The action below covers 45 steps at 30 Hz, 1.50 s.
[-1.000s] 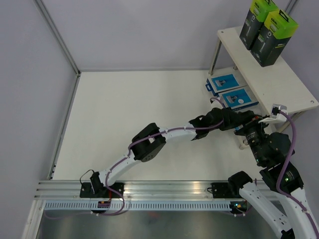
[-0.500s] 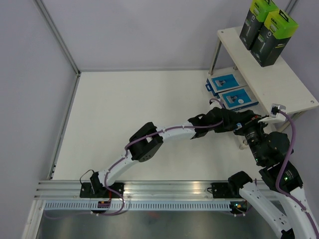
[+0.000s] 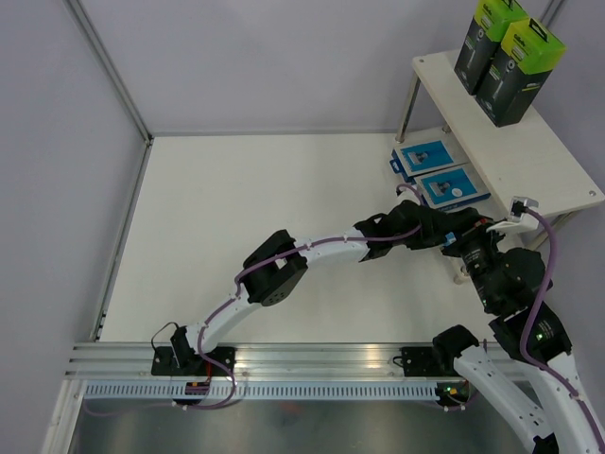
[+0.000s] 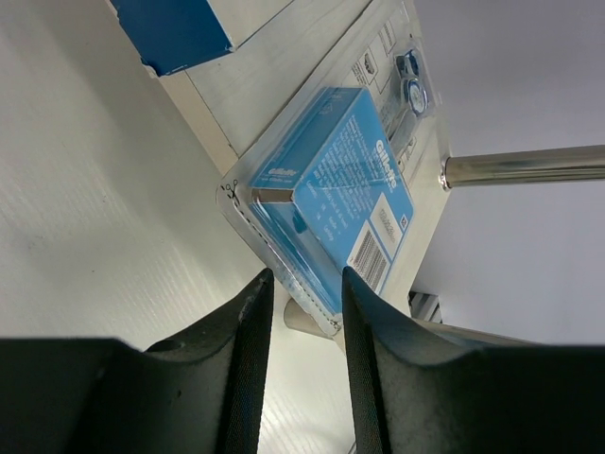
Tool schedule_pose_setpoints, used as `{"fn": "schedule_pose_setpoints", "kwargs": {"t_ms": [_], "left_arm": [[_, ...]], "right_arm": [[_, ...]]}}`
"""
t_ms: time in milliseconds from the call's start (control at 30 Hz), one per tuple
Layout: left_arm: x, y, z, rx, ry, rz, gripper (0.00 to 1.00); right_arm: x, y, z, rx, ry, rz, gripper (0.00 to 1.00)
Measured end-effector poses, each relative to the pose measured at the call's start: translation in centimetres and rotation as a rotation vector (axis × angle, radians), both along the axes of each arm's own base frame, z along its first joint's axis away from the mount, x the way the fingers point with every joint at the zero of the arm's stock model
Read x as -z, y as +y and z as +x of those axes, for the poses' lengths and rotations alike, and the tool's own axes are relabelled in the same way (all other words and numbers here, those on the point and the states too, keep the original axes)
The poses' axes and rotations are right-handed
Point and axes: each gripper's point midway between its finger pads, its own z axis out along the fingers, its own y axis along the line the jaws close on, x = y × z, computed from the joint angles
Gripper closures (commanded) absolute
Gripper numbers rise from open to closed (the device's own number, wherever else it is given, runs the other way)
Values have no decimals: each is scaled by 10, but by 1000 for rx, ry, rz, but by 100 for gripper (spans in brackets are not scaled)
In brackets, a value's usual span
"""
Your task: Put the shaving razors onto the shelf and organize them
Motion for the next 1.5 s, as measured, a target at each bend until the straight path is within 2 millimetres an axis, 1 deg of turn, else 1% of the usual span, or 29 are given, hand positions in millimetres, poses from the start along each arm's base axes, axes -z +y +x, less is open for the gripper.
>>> {"fn": "schedule_pose_setpoints", "kwargs": {"t_ms": [267,400,467,567,633,700,767,833,933,1033,1133,1167,1267,1333,1400,1467,1500], "left_arm": [[0,0,2,-10,11,-13,59],[0,0,7,-18,15,-20,59],[-3,0,9,-20,13,-26,59],[-10,-1,11,-9,9,-46,56],[-10,-1,11,-4,10,-50,52],[-7,3,9,11,19,-50,51],[1,15,4,27,41,-34,51],[7,31,-1,39,66,-16,51],[5,59,-2,37,85,-12,50],[-9,91,4,39,96,-48,50],[-21,126,17,20,99,-92,50],[-26,142,23,5,92,-108,50],[-27,197,37,-58,88,-108,48],[-29,234,46,-96,76,-103,47],[-36,268,55,-131,52,-102,45],[-47,303,65,-166,10,-94,43],[-53,315,68,-178,-11,-88,43]], "right_arm": [[3,-1,4,18,13,-7,2],[6,-1,7,22,23,-14,2],[7,0,9,22,31,-20,2],[12,2,13,20,47,-34,2],[16,6,17,10,63,-50,2],[21,12,23,-8,85,-75,2],[23,18,30,-27,103,-99,2],[21,23,36,-41,113,-117,2],[9,28,44,-52,96,-120,2],[-8,32,49,-54,56,-105,2],[-21,39,59,-65,36,-98,2],[-22,43,64,-75,40,-100,2],[-18,60,84,-113,67,-115,2],[-7,73,99,-144,93,-128,2],[6,83,111,-167,113,-139,2],[10,90,121,-178,101,-137,2],[11,93,124,-183,95,-136,2]]}}
